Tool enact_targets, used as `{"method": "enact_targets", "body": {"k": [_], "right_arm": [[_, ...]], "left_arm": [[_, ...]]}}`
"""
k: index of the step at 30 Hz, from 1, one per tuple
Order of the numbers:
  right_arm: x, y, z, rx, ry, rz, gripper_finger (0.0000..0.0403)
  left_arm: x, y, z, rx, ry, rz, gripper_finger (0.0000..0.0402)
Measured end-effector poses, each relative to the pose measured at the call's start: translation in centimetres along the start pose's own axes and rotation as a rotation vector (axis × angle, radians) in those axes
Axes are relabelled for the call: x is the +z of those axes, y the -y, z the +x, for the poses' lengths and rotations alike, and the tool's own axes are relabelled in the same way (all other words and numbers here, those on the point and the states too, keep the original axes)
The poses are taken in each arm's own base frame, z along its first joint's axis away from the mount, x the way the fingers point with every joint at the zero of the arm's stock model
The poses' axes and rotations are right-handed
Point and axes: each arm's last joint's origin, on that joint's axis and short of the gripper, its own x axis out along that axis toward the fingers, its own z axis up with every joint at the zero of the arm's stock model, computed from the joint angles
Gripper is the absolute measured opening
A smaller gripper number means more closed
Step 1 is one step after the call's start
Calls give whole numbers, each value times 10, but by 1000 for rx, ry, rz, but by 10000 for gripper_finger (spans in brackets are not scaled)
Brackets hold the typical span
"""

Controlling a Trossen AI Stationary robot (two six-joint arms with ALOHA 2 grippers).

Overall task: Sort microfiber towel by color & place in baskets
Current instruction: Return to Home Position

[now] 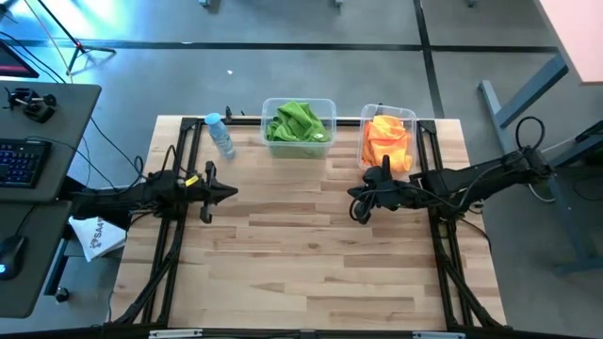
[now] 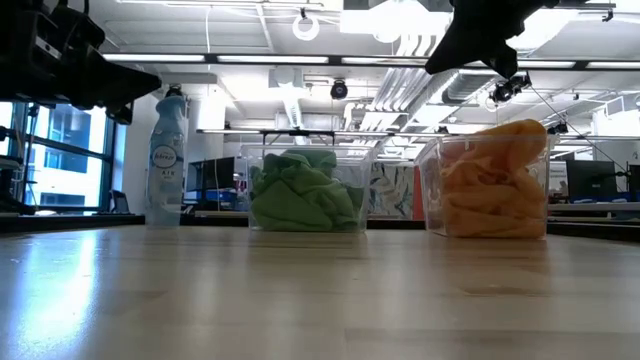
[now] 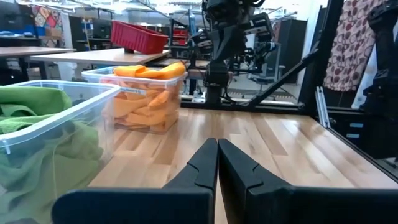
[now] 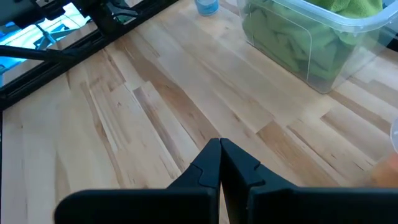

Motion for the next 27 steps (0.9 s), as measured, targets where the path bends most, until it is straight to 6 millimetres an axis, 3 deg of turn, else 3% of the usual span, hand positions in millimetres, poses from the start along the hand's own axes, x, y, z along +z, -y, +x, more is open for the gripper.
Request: {"method": "enact_targets", "body": {"k": [17,23,27], "right_arm": [[-7,5,1,-37,-66,-70,0],[-39,19,13,-75,-131,-145,0],[-60,26,17,28,-100,-170,0]], "left_arm": [[0,0,0,12,0,-5,0],[0,0,0,14,0,-5,0],[0,0,0,14,0,-5,0]]}}
